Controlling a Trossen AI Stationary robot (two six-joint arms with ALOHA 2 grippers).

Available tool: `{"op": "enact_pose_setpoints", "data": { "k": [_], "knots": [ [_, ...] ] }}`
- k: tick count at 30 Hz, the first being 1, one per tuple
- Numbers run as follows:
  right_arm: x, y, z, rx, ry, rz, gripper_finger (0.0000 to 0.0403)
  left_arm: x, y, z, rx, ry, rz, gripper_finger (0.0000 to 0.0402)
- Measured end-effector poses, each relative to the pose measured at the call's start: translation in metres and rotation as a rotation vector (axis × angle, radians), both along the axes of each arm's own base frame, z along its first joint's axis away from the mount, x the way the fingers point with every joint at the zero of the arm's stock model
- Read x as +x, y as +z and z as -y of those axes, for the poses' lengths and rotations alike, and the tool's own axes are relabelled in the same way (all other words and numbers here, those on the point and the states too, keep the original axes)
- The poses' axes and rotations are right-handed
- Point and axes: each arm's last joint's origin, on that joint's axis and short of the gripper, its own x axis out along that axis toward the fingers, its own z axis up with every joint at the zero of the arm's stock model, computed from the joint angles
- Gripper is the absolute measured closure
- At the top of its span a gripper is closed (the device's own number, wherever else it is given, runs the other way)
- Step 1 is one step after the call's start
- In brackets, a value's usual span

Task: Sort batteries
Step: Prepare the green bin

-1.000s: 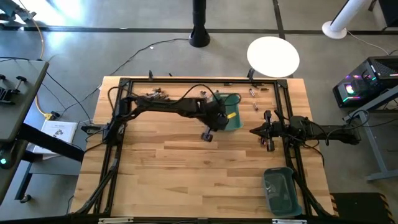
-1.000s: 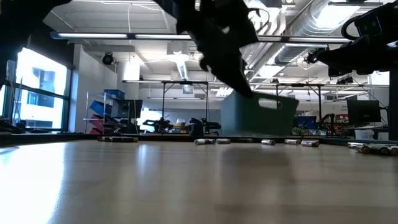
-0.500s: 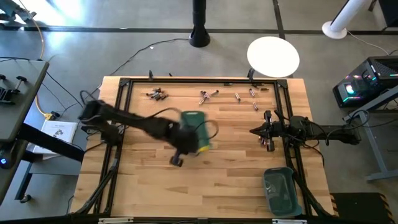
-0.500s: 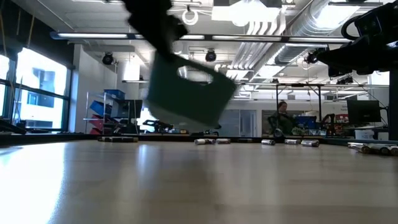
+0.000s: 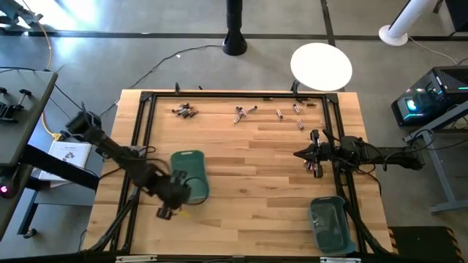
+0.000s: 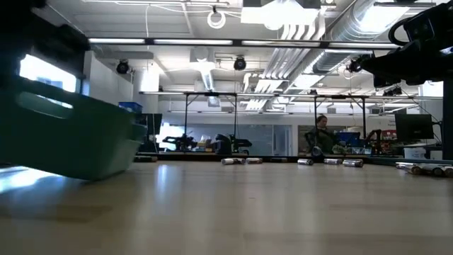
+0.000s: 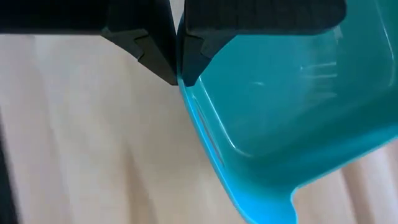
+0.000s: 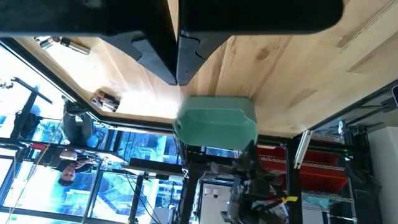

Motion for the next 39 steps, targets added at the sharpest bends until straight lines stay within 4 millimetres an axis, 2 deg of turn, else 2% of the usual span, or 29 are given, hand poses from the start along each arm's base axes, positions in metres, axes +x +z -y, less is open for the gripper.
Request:
{"op": "enact_pose_setpoints", "data": {
  "k": [8,15,25,30,34,39],
  "knots": [
    [0.0,0.0,0.0,0.0,0.0,0.0,0.0402,-0.05,0.001,0.009,-0.023,0.031,-0.055,0.0401],
    [0.0,0.0,0.0,0.0,0.0,0.0,0.0402,-0.079,-0.008,0.007,-0.018,0.061,-0.04,0.0399],
    [0.0,0.0,0.0,0.0,0.0,0.0,0.0402,-0.106,-0.015,-0.006,-0.028,0.091,-0.003,0.0398],
    [0.0,0.0,0.0,0.0,0.0,0.0,0.0402,-0.112,-0.016,-0.01,-0.039,0.094,-0.001,0.0397],
    [0.0,0.0,0.0,0.0,0.0,0.0,0.0402,-0.114,-0.017,-0.012,-0.045,0.105,-0.023,0.0368],
    [0.0,0.0,0.0,0.0,0.0,0.0,0.0402,-0.116,-0.013,-0.015,-0.083,0.126,-0.025,0.0292]
  ]
}}
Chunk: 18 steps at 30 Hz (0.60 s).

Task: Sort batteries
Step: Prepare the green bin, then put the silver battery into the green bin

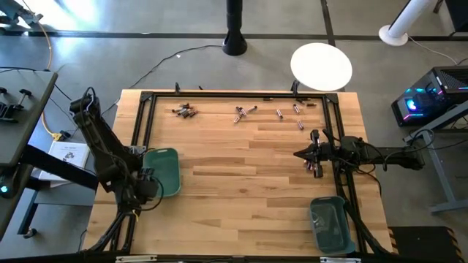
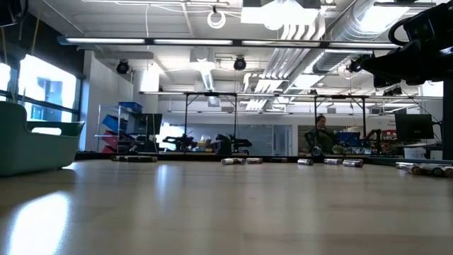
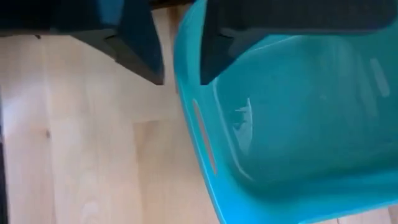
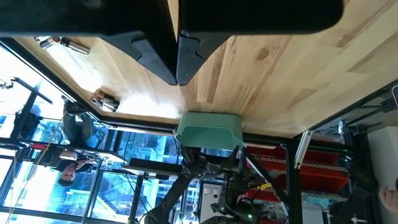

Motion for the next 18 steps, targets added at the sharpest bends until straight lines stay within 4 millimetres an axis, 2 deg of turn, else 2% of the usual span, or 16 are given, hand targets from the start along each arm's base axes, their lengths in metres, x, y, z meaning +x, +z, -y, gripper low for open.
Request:
{"op": "enact_pose_setpoints", "data": {
  "k": [5,10,14,18],
  "knots": [
    [0.0,0.0,0.0,0.0,0.0,0.0,0.0402,-0.006,0.006,-0.004,-0.116,0.044,-0.093,0.0231],
    [0.0,0.0,0.0,0.0,0.0,0.0,0.0402,-0.009,0.019,-0.012,-0.252,0.198,-0.111,0.0219],
    [0.0,0.0,0.0,0.0,0.0,0.0,0.0402,-0.006,0.046,-0.019,-0.321,0.254,0.044,0.0226],
    [0.0,0.0,0.0,0.0,0.0,0.0,0.0402,-0.001,0.077,-0.029,-0.304,0.311,0.328,0.0236]
  ]
}}
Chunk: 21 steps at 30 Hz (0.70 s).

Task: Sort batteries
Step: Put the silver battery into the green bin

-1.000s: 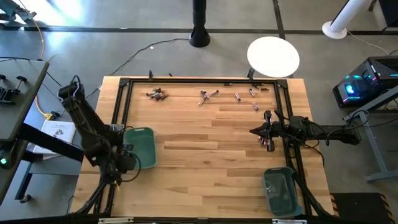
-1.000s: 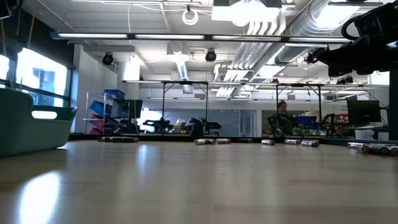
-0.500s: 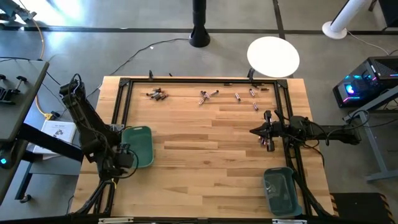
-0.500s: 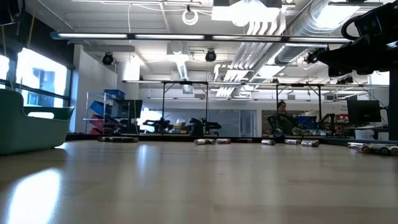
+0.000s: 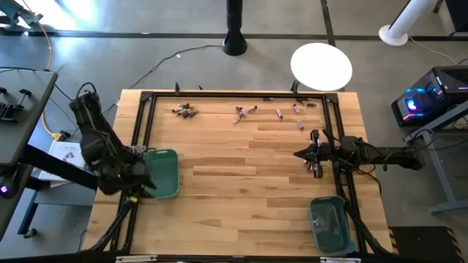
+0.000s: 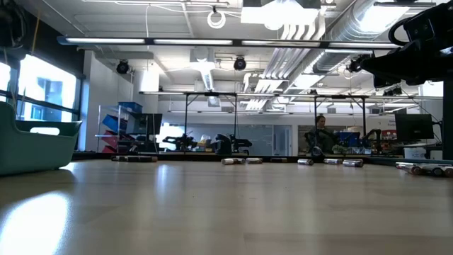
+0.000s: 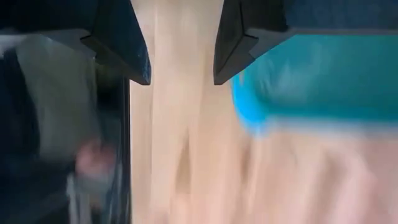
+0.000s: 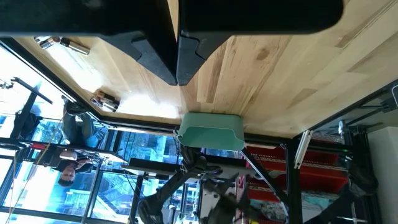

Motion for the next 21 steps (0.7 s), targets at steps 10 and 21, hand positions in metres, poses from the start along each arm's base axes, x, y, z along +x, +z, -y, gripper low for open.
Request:
{"op": "enact_pose_setpoints", "data": {
  "k": [10,21],
  "knots": [
    [0.0,0.0,0.0,0.0,0.0,0.0,0.0402,0.057,0.035,-0.027,0.493,0.512,0.505,0.0252],
    [0.0,0.0,0.0,0.0,0.0,0.0,0.0402,0.191,-0.023,-0.124,0.574,0.511,0.285,0.0197]
  ]
}}
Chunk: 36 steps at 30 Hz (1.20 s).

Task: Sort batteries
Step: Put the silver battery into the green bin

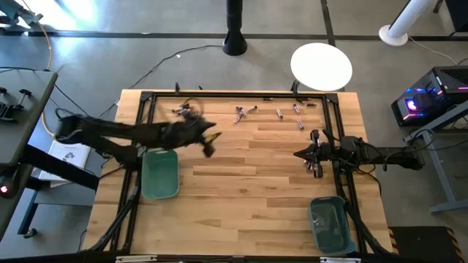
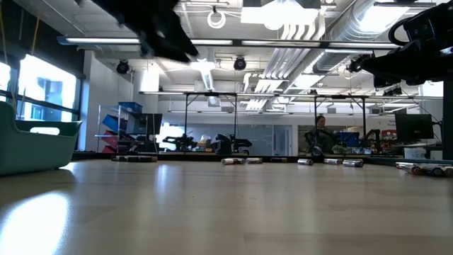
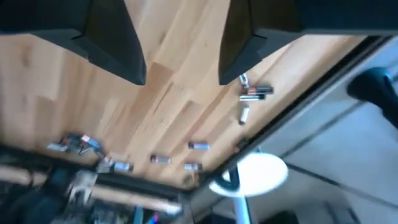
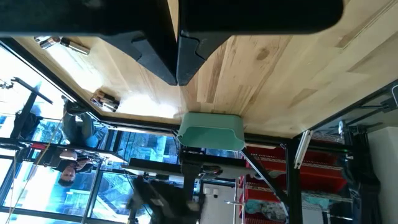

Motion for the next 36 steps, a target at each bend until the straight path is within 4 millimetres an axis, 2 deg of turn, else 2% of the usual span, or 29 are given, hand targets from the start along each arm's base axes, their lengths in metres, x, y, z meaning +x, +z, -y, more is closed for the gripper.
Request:
{"op": "enact_pose_setpoints", "data": {
  "k": [6,11,14,21,26,31,36],
  "knots": [
    [0.0,0.0,0.0,0.0,0.0,0.0,0.0402,0.046,-0.056,-0.05,-0.023,0.0,0.004,0.0146],
    [0.0,0.0,0.0,0.0,0.0,0.0,0.0402,0.064,-0.1,-0.077,-0.058,0.097,0.026,0.0136],
    [0.0,0.0,0.0,0.0,0.0,0.0,0.0402,0.072,-0.119,-0.088,-0.089,0.138,0.017,0.0135],
    [0.0,0.0,0.0,0.0,0.0,0.0,0.0402,0.095,-0.147,-0.115,-0.131,0.208,-0.031,0.0135],
    [0.0,0.0,0.0,0.0,0.0,0.0,0.0402,0.1,-0.162,-0.124,-0.177,0.263,-0.116,0.0135],
    [0.0,0.0,0.0,0.0,0.0,0.0,0.0402,0.1,-0.162,-0.121,-0.18,0.242,-0.147,0.0138],
    [0.0,0.0,0.0,0.0,0.0,0.0,0.0402,0.099,-0.163,-0.122,-0.183,0.246,-0.156,0.017]
  ]
}}
